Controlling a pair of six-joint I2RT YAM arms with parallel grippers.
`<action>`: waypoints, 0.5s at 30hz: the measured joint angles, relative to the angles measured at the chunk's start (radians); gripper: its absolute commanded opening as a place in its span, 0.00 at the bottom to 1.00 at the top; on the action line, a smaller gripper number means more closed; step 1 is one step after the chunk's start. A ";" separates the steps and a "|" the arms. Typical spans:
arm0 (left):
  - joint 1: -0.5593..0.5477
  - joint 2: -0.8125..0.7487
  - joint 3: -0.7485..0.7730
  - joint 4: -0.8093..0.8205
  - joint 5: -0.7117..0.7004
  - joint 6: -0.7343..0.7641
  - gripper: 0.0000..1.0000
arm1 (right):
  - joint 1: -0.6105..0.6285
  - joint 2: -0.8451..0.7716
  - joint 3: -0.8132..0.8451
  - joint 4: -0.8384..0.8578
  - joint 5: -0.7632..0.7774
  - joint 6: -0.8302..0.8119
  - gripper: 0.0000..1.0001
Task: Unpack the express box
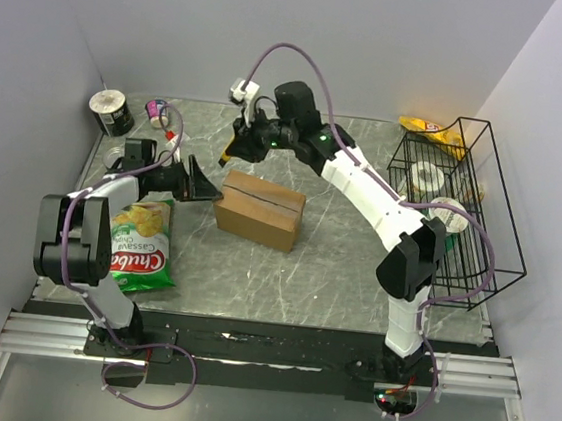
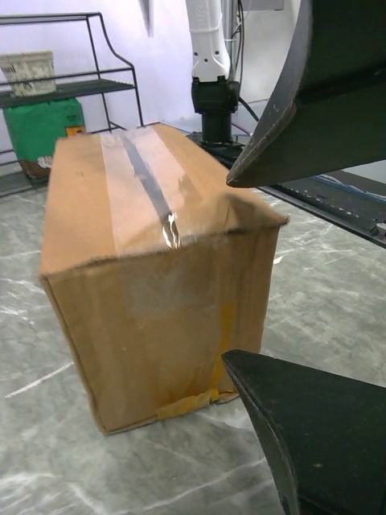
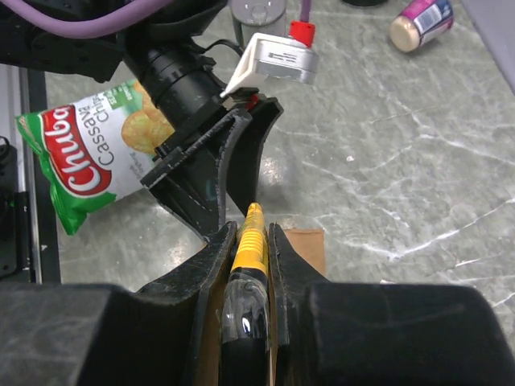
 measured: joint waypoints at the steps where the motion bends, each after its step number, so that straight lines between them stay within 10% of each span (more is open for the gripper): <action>1: -0.003 0.008 0.000 -0.004 -0.002 0.004 0.86 | 0.007 0.000 -0.006 0.004 0.006 -0.001 0.00; 15: -0.197 0.076 0.042 -0.061 -0.003 0.023 0.81 | 0.018 -0.035 -0.266 0.177 0.151 -0.003 0.00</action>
